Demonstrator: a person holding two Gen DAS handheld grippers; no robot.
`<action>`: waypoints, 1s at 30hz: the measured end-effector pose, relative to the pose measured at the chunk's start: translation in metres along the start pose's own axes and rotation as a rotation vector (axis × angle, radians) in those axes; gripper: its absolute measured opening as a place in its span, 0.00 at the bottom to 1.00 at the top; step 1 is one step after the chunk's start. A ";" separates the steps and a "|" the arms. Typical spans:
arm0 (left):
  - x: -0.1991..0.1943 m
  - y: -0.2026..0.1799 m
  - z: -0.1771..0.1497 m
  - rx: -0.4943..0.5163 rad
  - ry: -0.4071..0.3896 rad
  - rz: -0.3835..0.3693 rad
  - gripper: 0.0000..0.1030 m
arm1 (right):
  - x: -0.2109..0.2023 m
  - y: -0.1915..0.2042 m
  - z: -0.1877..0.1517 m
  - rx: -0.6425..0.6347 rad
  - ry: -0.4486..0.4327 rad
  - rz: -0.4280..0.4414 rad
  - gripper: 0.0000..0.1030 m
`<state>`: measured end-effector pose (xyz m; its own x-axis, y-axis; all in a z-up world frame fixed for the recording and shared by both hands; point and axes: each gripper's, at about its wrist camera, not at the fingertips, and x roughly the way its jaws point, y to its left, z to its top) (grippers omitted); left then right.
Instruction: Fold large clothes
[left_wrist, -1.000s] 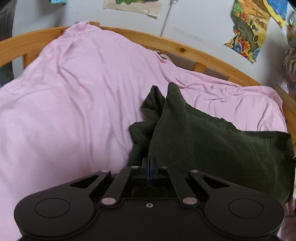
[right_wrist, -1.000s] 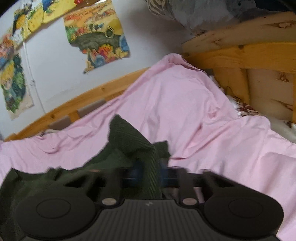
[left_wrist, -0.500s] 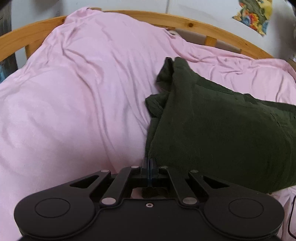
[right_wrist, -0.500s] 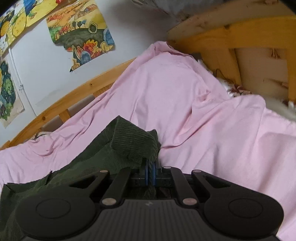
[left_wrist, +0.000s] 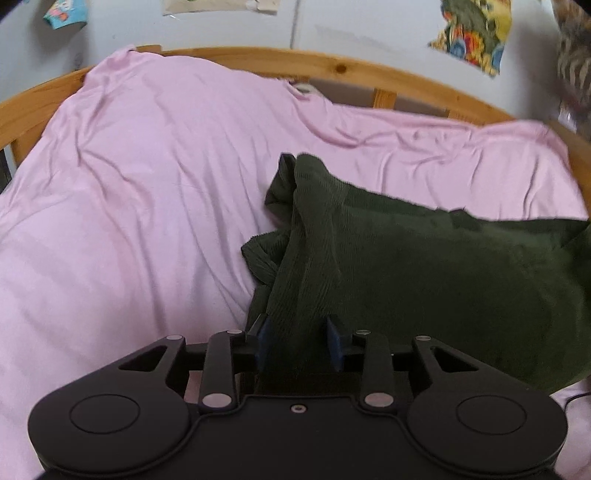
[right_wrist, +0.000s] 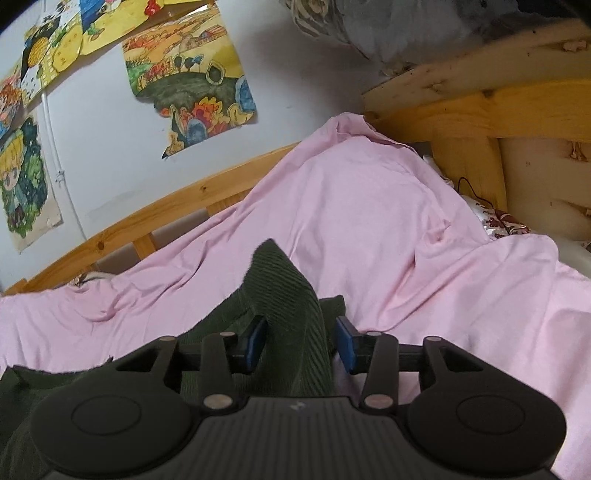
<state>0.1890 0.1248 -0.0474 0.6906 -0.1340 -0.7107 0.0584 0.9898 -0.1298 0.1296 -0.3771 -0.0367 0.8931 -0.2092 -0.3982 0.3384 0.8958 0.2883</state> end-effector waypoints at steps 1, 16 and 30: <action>0.003 -0.003 0.001 0.004 0.006 0.009 0.33 | 0.001 0.000 -0.001 0.002 0.001 -0.001 0.39; 0.011 -0.003 0.004 0.022 0.042 -0.052 0.04 | 0.005 -0.006 -0.006 0.013 0.014 -0.006 0.36; 0.019 0.016 -0.008 -0.143 0.099 -0.057 0.03 | 0.012 -0.009 -0.008 0.030 0.049 -0.034 0.17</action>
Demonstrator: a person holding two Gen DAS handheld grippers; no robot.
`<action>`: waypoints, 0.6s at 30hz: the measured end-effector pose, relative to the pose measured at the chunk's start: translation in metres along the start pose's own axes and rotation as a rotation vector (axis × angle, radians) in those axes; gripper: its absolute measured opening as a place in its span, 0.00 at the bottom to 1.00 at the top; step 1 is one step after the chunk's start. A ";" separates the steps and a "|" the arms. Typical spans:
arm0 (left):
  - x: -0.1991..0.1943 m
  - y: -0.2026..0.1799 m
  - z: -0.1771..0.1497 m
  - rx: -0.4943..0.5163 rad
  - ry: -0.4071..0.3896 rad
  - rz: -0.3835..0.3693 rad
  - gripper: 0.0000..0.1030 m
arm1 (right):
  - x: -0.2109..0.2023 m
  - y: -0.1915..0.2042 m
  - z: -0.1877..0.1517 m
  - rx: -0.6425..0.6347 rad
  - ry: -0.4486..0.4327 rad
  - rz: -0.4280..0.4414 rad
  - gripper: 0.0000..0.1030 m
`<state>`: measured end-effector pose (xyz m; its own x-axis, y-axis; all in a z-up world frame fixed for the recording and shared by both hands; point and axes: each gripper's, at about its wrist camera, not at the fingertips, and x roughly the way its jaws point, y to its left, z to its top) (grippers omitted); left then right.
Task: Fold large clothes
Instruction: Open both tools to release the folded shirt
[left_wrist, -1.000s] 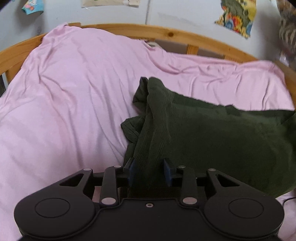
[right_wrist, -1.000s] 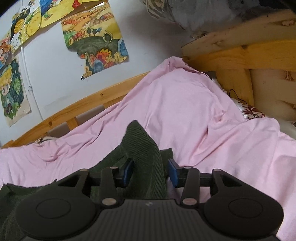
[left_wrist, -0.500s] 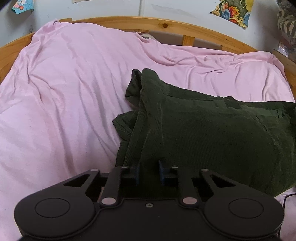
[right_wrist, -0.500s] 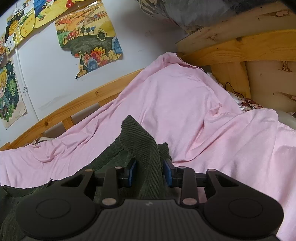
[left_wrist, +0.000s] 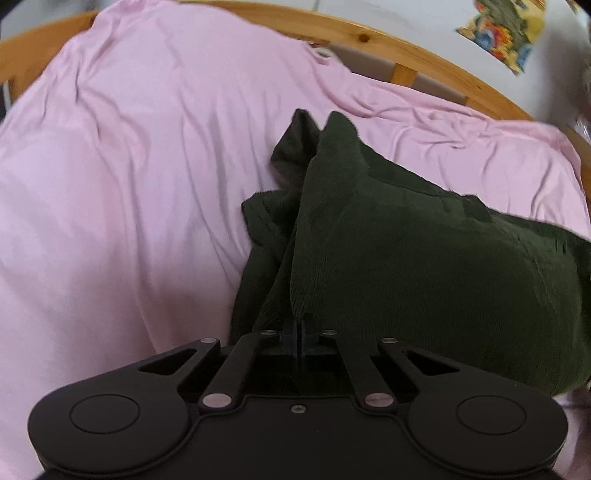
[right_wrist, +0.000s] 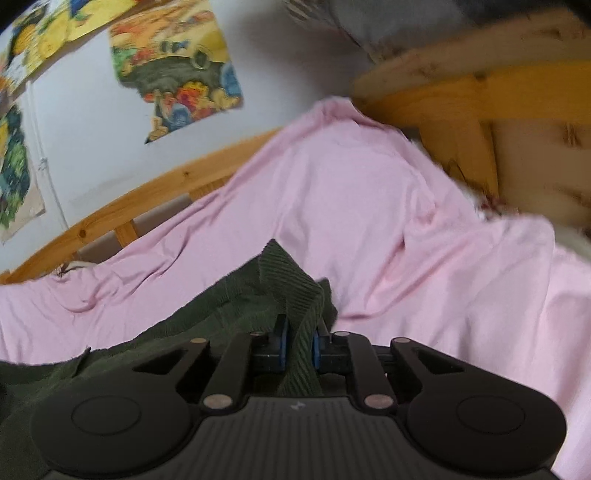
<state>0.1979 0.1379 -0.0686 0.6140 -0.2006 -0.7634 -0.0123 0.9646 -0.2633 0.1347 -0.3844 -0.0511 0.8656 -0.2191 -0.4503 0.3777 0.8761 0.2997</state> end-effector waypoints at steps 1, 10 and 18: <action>0.001 0.002 -0.001 -0.021 0.001 0.002 0.10 | -0.001 -0.004 0.001 0.027 0.001 0.001 0.28; -0.032 -0.017 -0.018 0.012 -0.078 -0.035 0.86 | -0.031 -0.005 0.010 0.028 -0.080 -0.002 0.87; -0.048 -0.018 -0.042 0.037 -0.153 0.051 0.88 | -0.046 0.025 0.002 -0.098 -0.099 0.033 1.00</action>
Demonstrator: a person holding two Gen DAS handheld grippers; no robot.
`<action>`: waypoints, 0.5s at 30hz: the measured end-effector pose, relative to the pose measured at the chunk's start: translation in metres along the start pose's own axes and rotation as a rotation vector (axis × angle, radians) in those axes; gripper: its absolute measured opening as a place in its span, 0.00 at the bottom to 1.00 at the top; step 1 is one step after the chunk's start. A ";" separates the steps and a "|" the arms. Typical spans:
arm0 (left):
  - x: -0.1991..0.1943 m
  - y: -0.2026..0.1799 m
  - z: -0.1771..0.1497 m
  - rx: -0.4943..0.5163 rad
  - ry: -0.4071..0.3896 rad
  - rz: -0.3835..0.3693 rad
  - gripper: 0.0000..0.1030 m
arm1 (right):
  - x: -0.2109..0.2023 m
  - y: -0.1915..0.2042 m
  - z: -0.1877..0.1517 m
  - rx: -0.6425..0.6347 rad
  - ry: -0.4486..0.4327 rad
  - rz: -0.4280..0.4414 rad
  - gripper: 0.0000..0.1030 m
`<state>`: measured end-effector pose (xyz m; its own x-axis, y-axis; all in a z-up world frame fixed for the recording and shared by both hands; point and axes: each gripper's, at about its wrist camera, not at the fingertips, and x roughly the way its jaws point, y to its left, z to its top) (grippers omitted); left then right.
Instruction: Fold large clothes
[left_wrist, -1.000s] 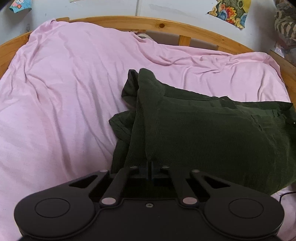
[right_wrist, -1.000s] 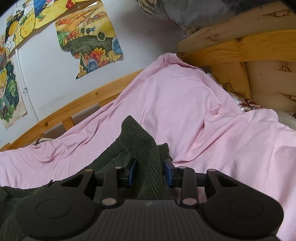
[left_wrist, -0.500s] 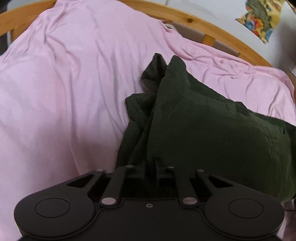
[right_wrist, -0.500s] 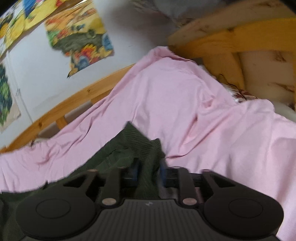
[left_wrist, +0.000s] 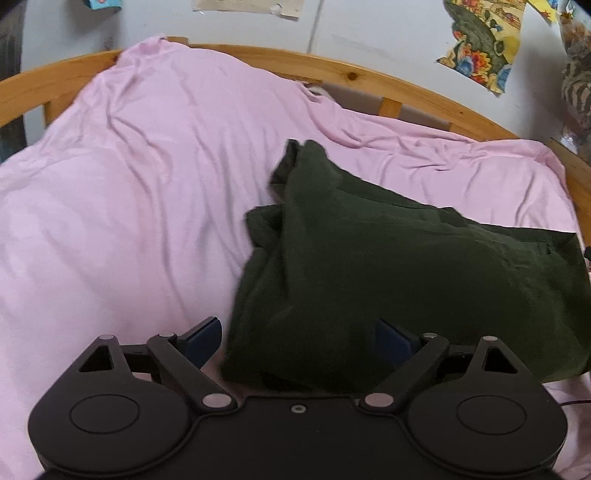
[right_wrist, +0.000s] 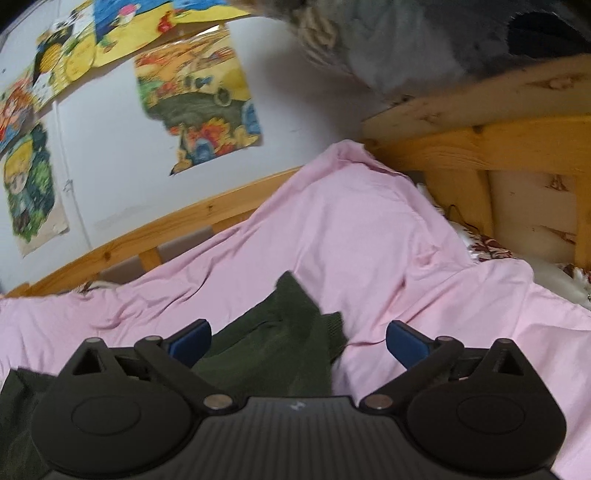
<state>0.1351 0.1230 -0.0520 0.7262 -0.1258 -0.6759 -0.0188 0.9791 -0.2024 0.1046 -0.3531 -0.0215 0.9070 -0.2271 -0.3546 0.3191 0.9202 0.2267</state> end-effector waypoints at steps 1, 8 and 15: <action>-0.001 0.003 -0.001 -0.001 -0.004 0.015 0.88 | -0.001 0.004 -0.002 -0.013 0.002 0.001 1.00; -0.003 0.030 -0.001 -0.057 -0.034 0.064 0.44 | 0.000 0.023 -0.013 -0.067 0.028 0.033 1.00; 0.016 0.026 0.003 -0.016 0.022 0.018 0.30 | 0.001 0.040 -0.025 -0.134 0.054 0.071 1.00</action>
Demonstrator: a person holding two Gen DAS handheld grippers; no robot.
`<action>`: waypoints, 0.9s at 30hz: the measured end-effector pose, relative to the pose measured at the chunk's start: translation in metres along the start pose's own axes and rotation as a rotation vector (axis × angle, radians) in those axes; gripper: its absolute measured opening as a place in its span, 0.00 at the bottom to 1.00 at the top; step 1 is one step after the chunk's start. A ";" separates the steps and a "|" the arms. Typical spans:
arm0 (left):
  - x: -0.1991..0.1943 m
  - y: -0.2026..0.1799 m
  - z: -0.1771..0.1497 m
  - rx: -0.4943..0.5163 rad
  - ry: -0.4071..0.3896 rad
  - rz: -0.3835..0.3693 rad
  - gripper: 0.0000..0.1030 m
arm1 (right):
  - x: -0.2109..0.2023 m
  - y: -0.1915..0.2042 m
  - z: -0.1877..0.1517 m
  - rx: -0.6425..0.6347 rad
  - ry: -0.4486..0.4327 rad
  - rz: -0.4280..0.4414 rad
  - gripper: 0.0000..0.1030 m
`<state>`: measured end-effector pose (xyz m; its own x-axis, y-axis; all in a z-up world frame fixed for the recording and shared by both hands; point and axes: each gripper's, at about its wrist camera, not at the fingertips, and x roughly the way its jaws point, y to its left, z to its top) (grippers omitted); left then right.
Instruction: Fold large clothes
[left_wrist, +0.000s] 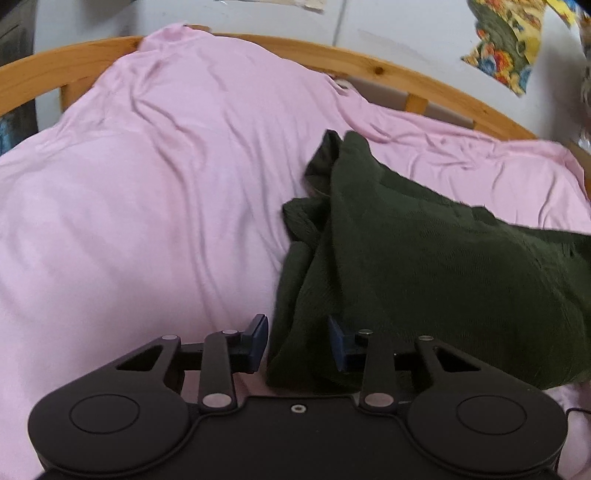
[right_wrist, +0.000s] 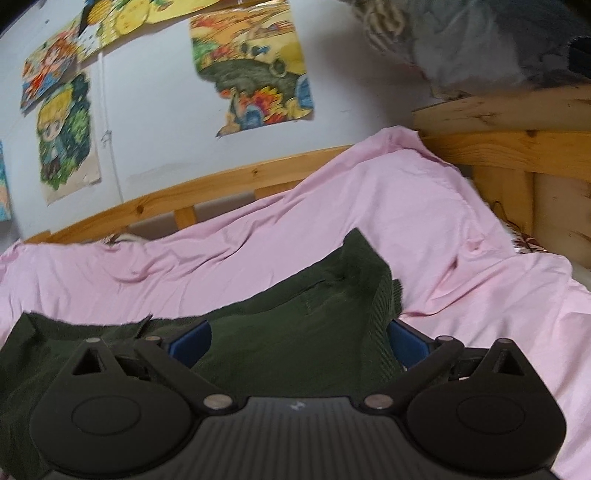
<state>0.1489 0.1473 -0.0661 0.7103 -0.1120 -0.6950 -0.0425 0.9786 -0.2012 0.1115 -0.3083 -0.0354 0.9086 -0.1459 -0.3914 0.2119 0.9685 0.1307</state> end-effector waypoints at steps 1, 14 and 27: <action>0.001 0.000 0.001 -0.003 0.004 -0.016 0.00 | -0.001 0.002 -0.001 -0.010 0.000 0.001 1.00; -0.001 0.015 -0.014 -0.182 -0.007 0.021 0.01 | 0.007 -0.035 -0.004 0.141 0.057 -0.240 1.00; -0.039 -0.014 -0.045 -0.255 -0.089 -0.117 0.77 | -0.018 0.058 -0.020 -0.304 -0.159 -0.122 1.00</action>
<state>0.0902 0.1305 -0.0680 0.7793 -0.1945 -0.5957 -0.1239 0.8840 -0.4508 0.0997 -0.2453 -0.0391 0.9328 -0.2705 -0.2381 0.2273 0.9543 -0.1939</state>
